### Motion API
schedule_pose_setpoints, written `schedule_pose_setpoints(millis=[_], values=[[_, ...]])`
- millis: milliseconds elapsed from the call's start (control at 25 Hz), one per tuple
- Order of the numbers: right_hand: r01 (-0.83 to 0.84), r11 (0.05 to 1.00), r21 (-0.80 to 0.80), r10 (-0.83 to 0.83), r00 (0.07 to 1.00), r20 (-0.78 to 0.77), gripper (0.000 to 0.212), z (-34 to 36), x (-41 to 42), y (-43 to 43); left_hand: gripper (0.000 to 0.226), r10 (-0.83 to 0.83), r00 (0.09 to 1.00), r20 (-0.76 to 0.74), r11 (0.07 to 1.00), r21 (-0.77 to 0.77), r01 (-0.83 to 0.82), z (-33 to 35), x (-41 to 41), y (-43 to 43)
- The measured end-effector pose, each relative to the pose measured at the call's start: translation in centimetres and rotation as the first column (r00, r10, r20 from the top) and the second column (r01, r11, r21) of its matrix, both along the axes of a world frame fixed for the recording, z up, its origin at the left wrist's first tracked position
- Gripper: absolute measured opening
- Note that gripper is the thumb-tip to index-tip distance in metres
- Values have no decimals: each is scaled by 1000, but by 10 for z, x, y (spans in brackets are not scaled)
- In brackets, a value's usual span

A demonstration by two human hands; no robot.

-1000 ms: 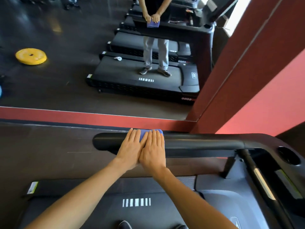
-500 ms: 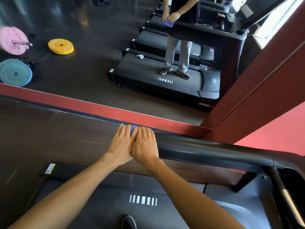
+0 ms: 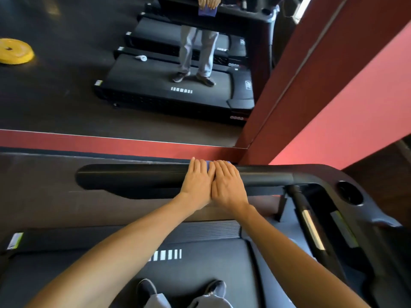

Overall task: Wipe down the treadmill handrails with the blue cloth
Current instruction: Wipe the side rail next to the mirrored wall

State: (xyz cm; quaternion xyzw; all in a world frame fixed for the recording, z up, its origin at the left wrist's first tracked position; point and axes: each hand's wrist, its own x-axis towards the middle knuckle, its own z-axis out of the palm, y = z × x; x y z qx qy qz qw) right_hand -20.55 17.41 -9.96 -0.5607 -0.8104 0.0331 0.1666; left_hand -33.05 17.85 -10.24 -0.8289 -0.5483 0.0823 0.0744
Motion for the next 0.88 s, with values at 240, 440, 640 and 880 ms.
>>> schedule_pose_setpoints(millis=[240, 440, 640, 880], values=[[113, 994, 11, -114, 991, 66, 33, -6, 155, 6, 66, -68, 998, -3, 998, -4, 68, 5, 165, 13], [172, 985, 25, -174, 974, 143, 34, -12, 186, 8, 63, -122, 992, -5, 992, -18, 122, 2, 193, 20], [259, 966, 29, -259, 943, 208, 44, -16, 141, -3, 67, -210, 978, 13, 977, 34, 209, -3, 145, 21], [193, 977, -93, -173, 966, 190, 52, -21, 22, -11, 71, -179, 982, 67, 981, 88, 172, -6, 20, 4]])
